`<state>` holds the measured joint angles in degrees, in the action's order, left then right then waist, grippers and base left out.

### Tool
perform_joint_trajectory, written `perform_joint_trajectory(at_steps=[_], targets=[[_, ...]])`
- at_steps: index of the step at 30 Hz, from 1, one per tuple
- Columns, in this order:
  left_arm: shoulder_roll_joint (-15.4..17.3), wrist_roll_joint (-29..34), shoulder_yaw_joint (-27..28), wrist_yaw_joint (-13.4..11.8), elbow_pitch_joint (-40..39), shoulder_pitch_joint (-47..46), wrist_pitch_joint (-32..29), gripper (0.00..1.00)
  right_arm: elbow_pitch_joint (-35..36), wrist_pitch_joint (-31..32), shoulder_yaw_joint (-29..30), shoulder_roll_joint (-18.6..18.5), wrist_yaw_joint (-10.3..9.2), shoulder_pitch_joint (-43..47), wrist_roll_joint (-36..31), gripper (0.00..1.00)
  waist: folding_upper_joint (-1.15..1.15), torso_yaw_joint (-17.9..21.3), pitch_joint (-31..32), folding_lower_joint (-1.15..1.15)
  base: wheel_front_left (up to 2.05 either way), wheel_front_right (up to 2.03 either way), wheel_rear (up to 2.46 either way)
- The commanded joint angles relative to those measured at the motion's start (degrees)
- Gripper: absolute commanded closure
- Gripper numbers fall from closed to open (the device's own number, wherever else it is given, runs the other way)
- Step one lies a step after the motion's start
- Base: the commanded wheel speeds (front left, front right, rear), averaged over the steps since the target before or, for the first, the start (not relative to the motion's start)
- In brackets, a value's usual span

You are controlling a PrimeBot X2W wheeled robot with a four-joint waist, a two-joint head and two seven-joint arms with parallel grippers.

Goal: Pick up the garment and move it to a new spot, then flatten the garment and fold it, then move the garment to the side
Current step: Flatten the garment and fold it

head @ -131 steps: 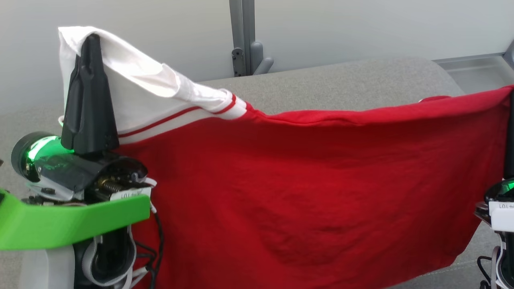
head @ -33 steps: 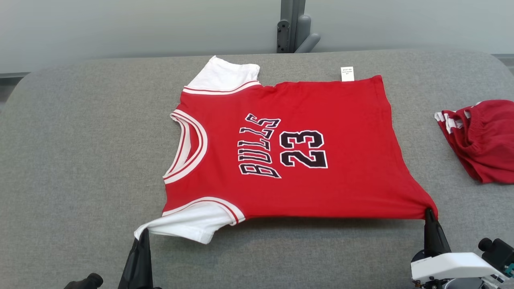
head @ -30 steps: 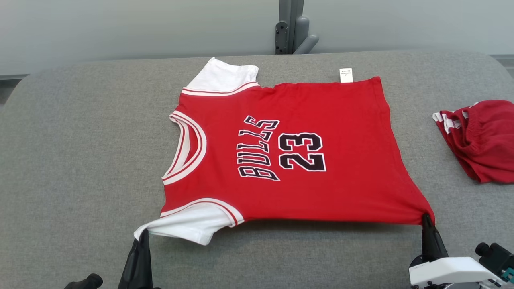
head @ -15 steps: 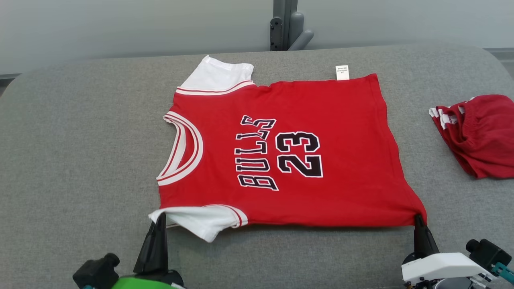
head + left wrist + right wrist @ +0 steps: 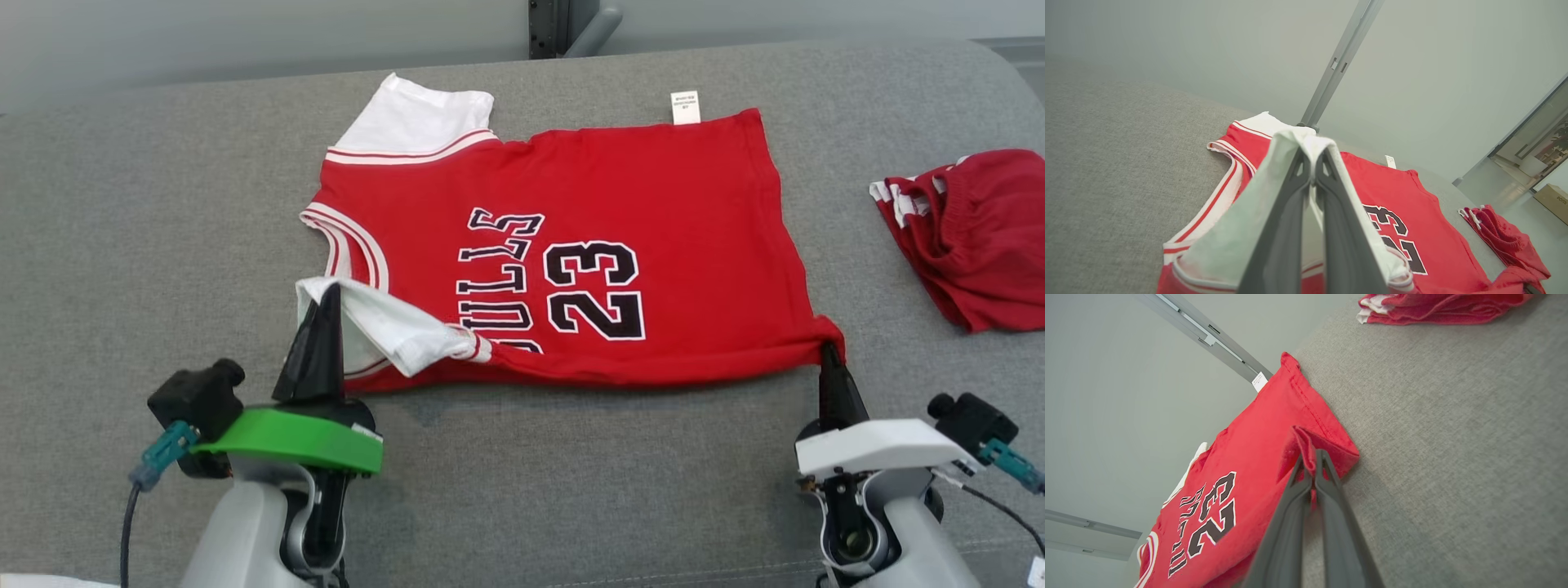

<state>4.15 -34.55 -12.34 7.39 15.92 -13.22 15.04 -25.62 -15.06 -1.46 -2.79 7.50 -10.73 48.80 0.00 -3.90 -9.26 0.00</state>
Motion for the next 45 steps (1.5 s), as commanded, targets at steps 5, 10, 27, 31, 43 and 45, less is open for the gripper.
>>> perform_joint_trajectory(at_steps=[5,10,27,31,43,45], targets=[[0.2,1.4,2.2,0.1,4.5,-6.3,0.2,1.00,-1.3,-0.2,-1.5,-0.2,-0.02,-5.8,2.0,1.00,0.00,2.2,-3.6,0.00,0.00,0.00,0.00],[-0.2,2.6,4.7,0.1,7.4,-9.6,0.1,1.00,-3.2,-0.2,-1.3,-0.2,-0.02,-9.7,4.1,1.00,0.00,3.0,-5.5,0.00,0.00,0.00,0.00],[-1.1,8.5,9.0,0.1,13.3,-15.7,0.2,0.08,-8.7,-0.2,-3.2,-0.2,-0.02,-19.0,2.5,0.00,0.00,4.0,-8.1,0.00,0.00,0.00,0.00],[-1.2,8.1,9.1,0.1,11.7,-15.3,0.1,0.00,-7.1,-0.2,-1.0,-0.2,-0.02,-18.5,2.0,0.00,0.00,3.8,-7.6,0.00,0.00,0.00,0.00],[-1.2,7.6,10.6,0.1,9.0,-7.0,0.1,0.00,2.8,-0.2,4.7,-0.2,-0.02,-9.2,-11.5,0.00,0.00,2.9,-3.4,0.00,0.00,0.00,0.00],[-1.2,7.8,11.0,0.1,10.2,-5.1,0.1,0.00,4.1,-0.2,5.3,-0.2,-0.02,-6.8,-13.3,0.00,0.00,2.8,-2.3,0.00,0.00,0.00,0.00]])
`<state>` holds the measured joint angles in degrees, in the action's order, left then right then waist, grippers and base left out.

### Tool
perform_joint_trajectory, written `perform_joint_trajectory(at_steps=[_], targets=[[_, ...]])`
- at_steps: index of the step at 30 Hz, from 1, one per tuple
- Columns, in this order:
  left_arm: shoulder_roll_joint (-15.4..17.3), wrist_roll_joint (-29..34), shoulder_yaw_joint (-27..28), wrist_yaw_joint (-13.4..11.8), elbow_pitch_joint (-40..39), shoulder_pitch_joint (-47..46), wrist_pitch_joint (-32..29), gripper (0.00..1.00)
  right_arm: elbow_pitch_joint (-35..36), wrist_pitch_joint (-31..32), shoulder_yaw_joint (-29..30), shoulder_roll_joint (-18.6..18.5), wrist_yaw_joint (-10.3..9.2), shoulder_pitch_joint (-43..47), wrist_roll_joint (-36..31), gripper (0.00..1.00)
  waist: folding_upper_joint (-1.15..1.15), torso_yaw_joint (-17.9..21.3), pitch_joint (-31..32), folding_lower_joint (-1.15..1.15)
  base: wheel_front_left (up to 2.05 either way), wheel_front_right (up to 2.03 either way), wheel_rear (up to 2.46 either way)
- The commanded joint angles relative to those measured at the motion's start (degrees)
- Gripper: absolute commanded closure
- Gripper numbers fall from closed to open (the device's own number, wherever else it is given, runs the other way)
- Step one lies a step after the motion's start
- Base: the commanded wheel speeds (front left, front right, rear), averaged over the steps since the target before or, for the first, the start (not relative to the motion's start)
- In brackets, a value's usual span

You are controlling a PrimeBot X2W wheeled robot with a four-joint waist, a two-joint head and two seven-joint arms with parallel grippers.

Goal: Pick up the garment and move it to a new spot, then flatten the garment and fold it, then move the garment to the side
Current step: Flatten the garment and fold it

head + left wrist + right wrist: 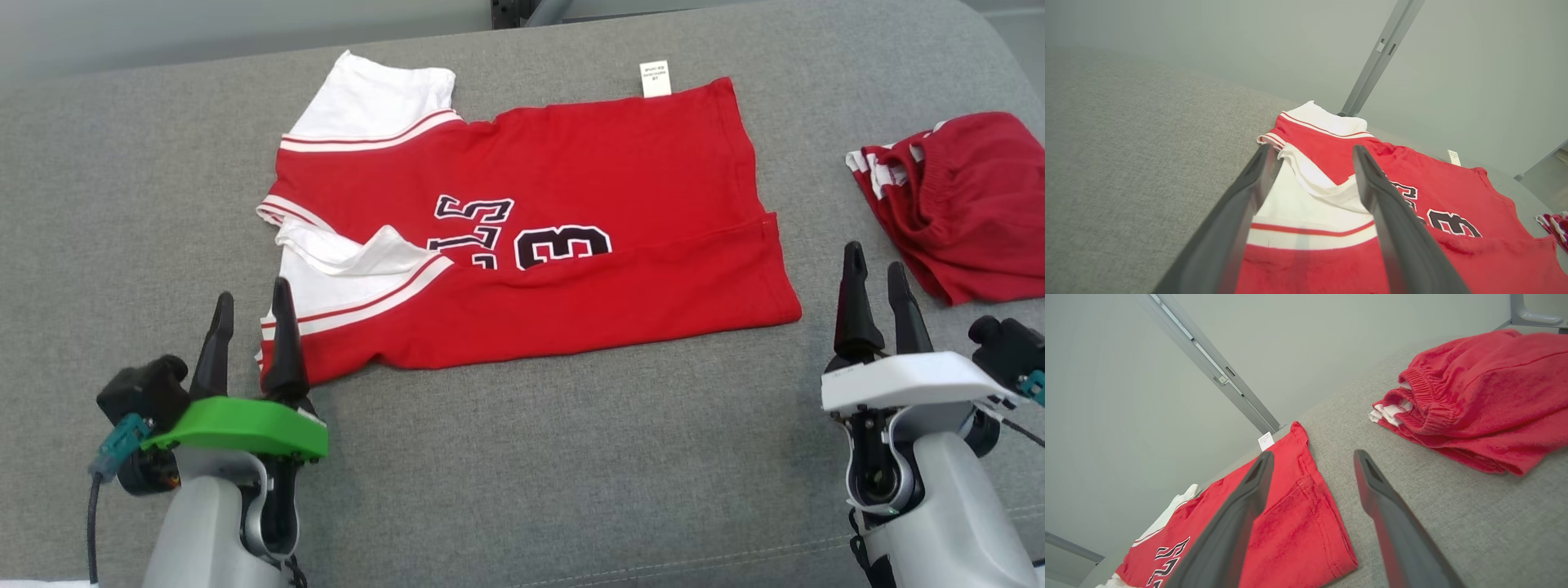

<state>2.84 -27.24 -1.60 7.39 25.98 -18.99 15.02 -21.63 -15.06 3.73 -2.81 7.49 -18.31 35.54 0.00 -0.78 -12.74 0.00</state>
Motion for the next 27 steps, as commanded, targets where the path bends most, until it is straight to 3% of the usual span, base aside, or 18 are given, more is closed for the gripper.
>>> perform_joint_trajectory(at_steps=[1,10,24,25,26,27], targets=[[0.2,0.3,0.2,0.1,0.9,1.5,0.2,0.00,0.6,-0.2,0.2,-0.2,-0.01,1.9,-0.5,0.00,0.00,-0.4,1.6,0.00,0.00,0.00,0.00],[0.9,-4.4,0.7,0.1,12.7,3.2,-2.8,0.00,2.9,-0.2,-0.7,-0.2,-0.01,8.5,-1.6,0.00,0.00,-0.1,3.9,0.00,0.00,0.00,0.00],[1.5,-8.8,0.0,-0.2,23.5,-2.6,-3.4,0.00,2.2,-0.2,-3.0,-0.2,-0.01,7.5,-2.2,0.00,0.00,3.1,2.0,0.00,0.00,0.00,0.00],[1.4,-9.0,0.0,-0.1,24.3,-3.1,-3.4,0.02,1.9,-0.2,-3.2,-0.2,-0.01,7.4,-2.4,0.00,0.00,3.3,1.9,0.00,0.00,0.00,0.00],[1.5,-9.1,0.1,-0.2,25.0,-3.4,-3.5,0.14,1.7,-0.2,-3.4,-0.2,-0.01,7.2,-2.8,0.00,0.00,3.5,1.9,0.00,0.00,0.00,0.00],[1.5,-9.0,-0.1,-0.2,25.8,-3.8,-3.6,0.40,1.4,-0.2,-3.6,-0.2,-0.01,7.1,-3.1,0.00,0.00,3.6,1.8,0.00,0.00,0.00,0.00]])
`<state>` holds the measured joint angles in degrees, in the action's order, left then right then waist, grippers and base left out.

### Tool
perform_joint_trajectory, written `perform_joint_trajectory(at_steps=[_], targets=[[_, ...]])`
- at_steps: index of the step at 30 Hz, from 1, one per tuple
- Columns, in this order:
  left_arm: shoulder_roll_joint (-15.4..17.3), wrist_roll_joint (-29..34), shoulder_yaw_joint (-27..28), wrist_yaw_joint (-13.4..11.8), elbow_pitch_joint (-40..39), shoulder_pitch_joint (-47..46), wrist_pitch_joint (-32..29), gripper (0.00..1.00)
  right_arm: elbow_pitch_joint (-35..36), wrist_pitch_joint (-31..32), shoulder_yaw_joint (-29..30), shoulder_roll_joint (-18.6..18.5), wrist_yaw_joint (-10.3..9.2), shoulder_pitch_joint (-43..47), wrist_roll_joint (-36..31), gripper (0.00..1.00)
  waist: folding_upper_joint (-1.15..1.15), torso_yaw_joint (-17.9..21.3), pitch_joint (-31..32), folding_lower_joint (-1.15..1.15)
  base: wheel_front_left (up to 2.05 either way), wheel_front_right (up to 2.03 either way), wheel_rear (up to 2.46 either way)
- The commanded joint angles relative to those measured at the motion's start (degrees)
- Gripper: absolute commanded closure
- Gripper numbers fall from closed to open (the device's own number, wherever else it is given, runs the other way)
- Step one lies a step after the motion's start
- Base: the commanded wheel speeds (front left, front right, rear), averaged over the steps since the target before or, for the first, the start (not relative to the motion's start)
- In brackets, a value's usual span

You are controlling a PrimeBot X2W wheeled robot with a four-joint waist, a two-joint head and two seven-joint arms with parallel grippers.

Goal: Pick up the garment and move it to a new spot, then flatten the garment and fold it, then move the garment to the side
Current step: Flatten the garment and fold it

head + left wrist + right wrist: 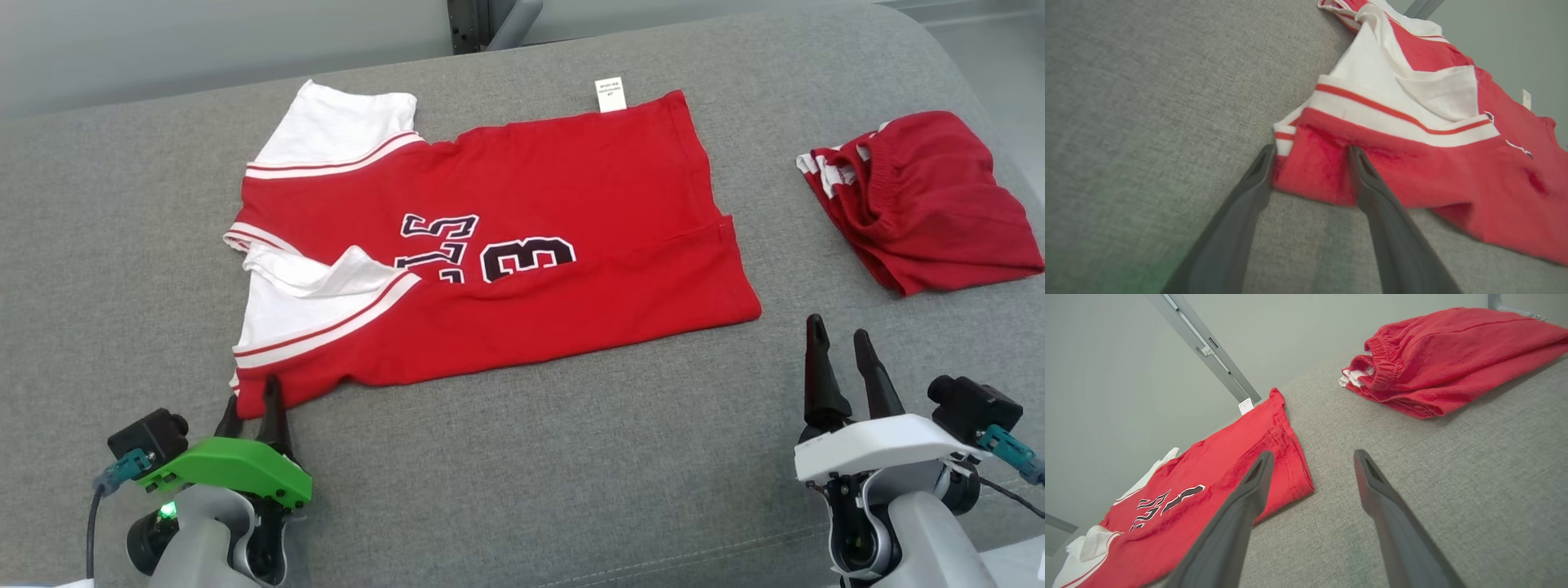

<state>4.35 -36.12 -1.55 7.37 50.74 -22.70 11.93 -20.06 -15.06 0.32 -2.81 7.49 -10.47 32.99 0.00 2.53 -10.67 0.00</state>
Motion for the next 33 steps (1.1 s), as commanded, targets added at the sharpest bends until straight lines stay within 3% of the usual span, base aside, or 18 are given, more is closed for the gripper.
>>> perform_joint_trajectory(at_steps=[1,2,3,15,26,27,28,29,31,32,33], targets=[[0.1,0.1,-0.4,-0.2,1.7,-0.5,-0.7,0.62,-0.8,-0.2,-0.3,-0.2,-0.01,-0.9,-1.0,0.00,0.00,0.4,-0.2,0.00,0.00,0.00,0.00],[0.2,0.3,-0.7,-0.1,2.1,-0.8,-0.6,0.71,-1.5,-0.2,-0.2,-0.2,-0.01,-1.0,-1.6,0.00,0.00,0.5,-0.2,0.00,0.00,0.00,0.00],[0.1,0.6,-1.0,-0.1,2.5,-1.1,-0.5,1.00,-2.5,-0.2,-0.2,-0.2,-0.01,-1.3,-2.4,0.00,0.00,0.5,-0.2,0.00,0.00,0.00,0.00],[1.7,5.6,-4.5,-0.9,-2.0,-1.9,2.6,1.00,-20.8,2.5,0.6,-0.2,-0.01,-12.2,-11.9,0.00,0.00,-2.6,0.6,0.00,0.00,0.00,0.00],[0.9,6.5,-6.0,-2.0,-9.0,1.0,2.9,1.00,-38.6,3.4,0.8,-0.2,-0.01,-21.9,-8.8,0.00,0.00,-5.8,1.0,0.00,0.00,0.00,0.00],[0.9,6.6,-6.2,-2.2,-9.4,1.3,2.9,1.00,-40.0,3.2,0.5,-0.1,-0.01,-22.6,-8.3,0.09,0.00,-5.9,1.0,0.00,0.00,0.00,0.00],[0.9,6.6,-6.2,-2.4,-9.7,1.5,2.9,1.00,-41.2,3.0,0.2,-0.1,-0.01,-23.2,-7.7,0.37,0.00,-6.0,1.1,0.00,0.00,0.00,0.00],[0.9,6.6,-6.3,-2.4,-10.0,1.7,2.8,1.00,-42.5,2.8,0.0,-0.1,-0.01,-23.9,-6.9,0.51,0.00,-6.1,1.2,0.00,0.00,0.00,0.00],[0.9,6.4,-6.4,-2.5,-10.5,2.1,2.6,1.00,-45.0,2.7,-0.5,-0.1,-0.01,-25.1,-5.4,0.67,0.00,-6.2,1.2,0.00,0.00,0.00,0.00],[0.9,6.4,-6.4,-2.5,-10.5,2.1,2.6,1.00,-45.0,2.7,-0.5,-0.1,-0.01,-25.1,-5.4,0.67,0.00,-6.2,1.2,0.00,0.00,0.00,0.00],[0.9,6.3,-6.4,-2.6,-10.7,2.3,2.5,1.00,-46.2,2.5,-0.8,0.0,-0.01,-25.6,-5.2,0.75,0.00,-6.2,1.2,0.00,0.00,0.00,0.00]])
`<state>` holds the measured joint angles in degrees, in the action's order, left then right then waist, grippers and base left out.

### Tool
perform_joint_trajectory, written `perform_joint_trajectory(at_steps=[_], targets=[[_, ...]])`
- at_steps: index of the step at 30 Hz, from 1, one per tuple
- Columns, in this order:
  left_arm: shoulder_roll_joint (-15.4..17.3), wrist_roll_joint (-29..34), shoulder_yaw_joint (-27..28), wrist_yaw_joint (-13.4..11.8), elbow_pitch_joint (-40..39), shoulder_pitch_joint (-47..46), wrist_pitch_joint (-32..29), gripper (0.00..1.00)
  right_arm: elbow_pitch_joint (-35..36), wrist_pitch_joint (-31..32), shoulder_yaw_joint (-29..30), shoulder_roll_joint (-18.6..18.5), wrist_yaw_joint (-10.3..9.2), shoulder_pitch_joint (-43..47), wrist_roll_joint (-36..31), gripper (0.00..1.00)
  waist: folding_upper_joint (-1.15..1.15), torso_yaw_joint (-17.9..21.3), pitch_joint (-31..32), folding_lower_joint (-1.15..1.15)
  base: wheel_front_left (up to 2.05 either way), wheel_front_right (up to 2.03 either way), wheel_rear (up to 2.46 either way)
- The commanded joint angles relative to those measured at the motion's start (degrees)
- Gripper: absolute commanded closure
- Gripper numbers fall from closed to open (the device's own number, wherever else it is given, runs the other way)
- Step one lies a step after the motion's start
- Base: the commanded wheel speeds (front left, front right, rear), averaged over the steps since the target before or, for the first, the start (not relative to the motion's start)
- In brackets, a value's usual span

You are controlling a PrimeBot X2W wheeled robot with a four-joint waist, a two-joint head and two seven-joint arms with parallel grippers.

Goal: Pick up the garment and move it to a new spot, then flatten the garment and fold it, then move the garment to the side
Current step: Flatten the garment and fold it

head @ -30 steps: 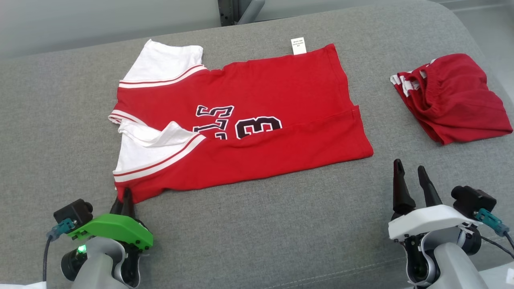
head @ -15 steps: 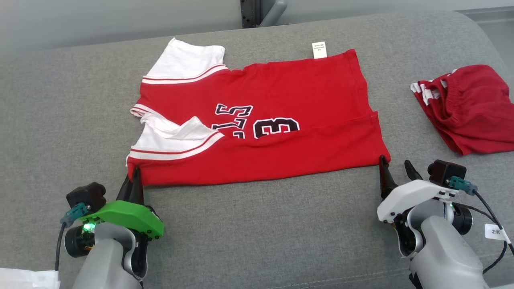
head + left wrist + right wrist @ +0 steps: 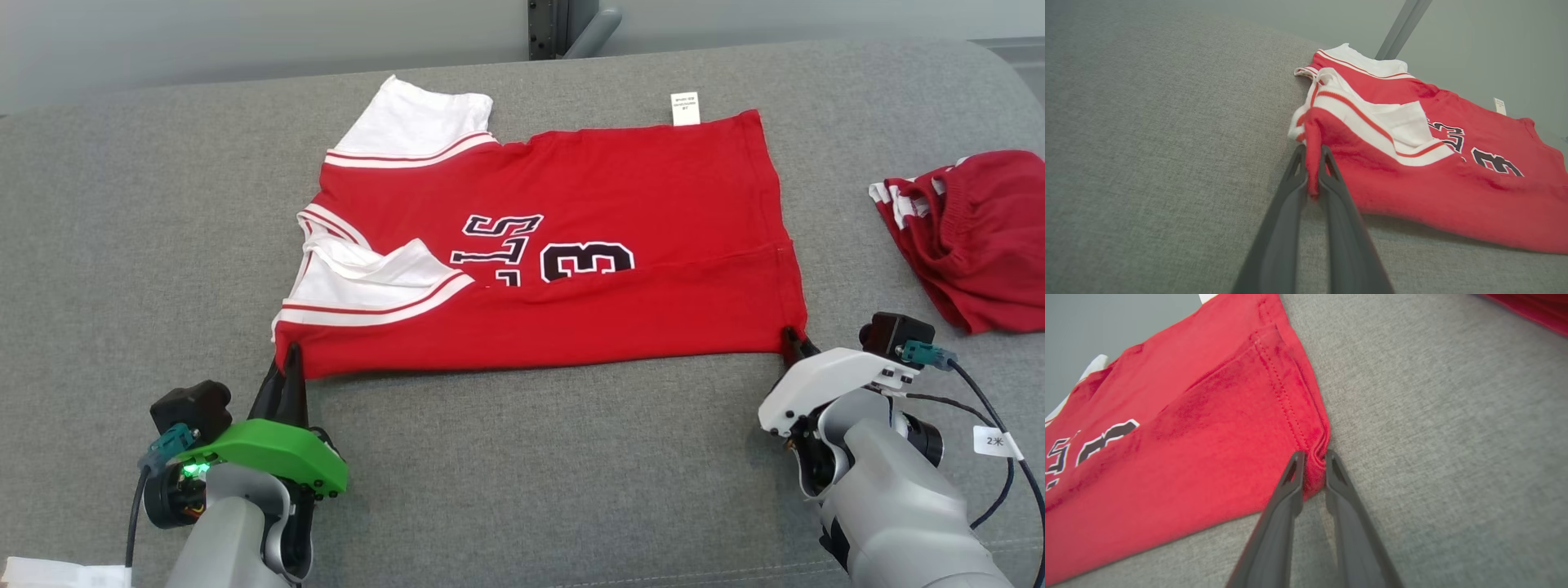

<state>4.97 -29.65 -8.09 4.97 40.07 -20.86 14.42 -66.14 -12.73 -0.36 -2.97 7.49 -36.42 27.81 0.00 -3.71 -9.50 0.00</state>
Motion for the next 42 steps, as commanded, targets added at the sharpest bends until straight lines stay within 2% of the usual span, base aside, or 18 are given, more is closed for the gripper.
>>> perform_joint_trajectory(at_steps=[1,2,5,9,18,25,30,36,37,38,39,40,42], targets=[[0.2,-0.3,0.1,-0.3,-0.3,0.6,0.0,1.00,-1.2,-0.1,-0.3,0.1,-0.01,-0.2,0.2,0.88,0.00,0.0,0.0,0.00,0.00,0.00,0.00],[0.2,-0.5,0.0,-0.4,-0.5,0.7,0.0,1.00,-2.1,-0.6,-0.2,0.1,-0.02,-0.7,0.4,1.00,0.00,0.0,0.0,0.00,0.00,0.00,0.00],[0.2,-0.6,-0.1,-0.5,-1.2,1.0,0.0,1.00,-3.1,-1.6,-0.1,0.0,-0.05,-1.9,1.3,1.00,0.00,0.0,0.1,0.00,0.00,0.00,0.00],[1.0,-0.3,-0.2,-0.8,-3.2,2.2,0.2,1.00,-0.5,-2.5,-0.3,0.0,-0.05,-0.2,3.1,1.00,0.00,0.0,0.7,0.00,0.00,0.00,0.00],[2.4,-1.1,-0.3,-2.0,-10.5,10.4,-1.6,1.00,15.9,-2.5,3.2,-0.1,-0.06,13.6,4.6,1.00,0.00,-0.1,3.8,0.00,0.00,0.00,0.00],[3.7,-1.2,-0.6,-5.4,-18.9,19.8,-6.9,1.00,26.2,-2.5,2.4,-0.2,-0.07,26.2,7.3,1.00,0.00,0.1,5.6,0.00,0.00,0.00,0.00],[3.8,-1.9,-1.0,-7.0,-22.8,24.6,-10.4,1.00,28.7,-2.4,2.0,-0.2,-0.07,30.2,8.5,1.00,0.00,0.5,6.0,0.00,0.00,0.00,0.00],[3.4,-2.4,-1.3,-8.6,-23.2,26.1,-12.5,1.00,29.5,-1.6,1.6,-0.2,-0.07,31.3,8.2,1.00,0.00,0.8,6.2,0.00,0.00,0.00,0.00],[3.3,-2.4,-1.2,-8.9,-22.9,26.1,-12.6,0.76,29.6,-1.5,1.6,-0.2,-0.07,31.3,8.0,0.74,0.00,0.8,6.1,0.00,0.00,0.00,0.00],[3.4,-2.3,-1.2,-9.1,-22.7,25.9,-12.7,0.53,29.7,-1.5,1.7,-0.2,-0.07,31.4,7.9,0.60,0.00,0.9,6.1,0.00,0.00,0.00,0.00],[3.4,-2.3,-1.2,-9.2,-22.6,25.8,-12.6,0.00,29.9,-1.6,1.8,-0.2,-0.06,31.5,7.7,0.11,0.00,1.0,6.0,0.00,0.00,0.00,0.00],[3.4,-2.4,-1.2,-9.2,-22.5,25.7,-12.6,0.00,30.0,-1.6,2.1,-0.2,-0.07,31.7,7.3,0.00,0.00,1.1,6.0,0.00,0.00,0.00,0.00],[3.5,-2.3,-1.2,-9.2,-22.4,25.6,-12.4,0.00,30.3,-1.6,2.7,-0.2,-0.05,31.9,6.6,0.00,0.00,1.3,5.9,0.00,0.00,0.00,0.00]])
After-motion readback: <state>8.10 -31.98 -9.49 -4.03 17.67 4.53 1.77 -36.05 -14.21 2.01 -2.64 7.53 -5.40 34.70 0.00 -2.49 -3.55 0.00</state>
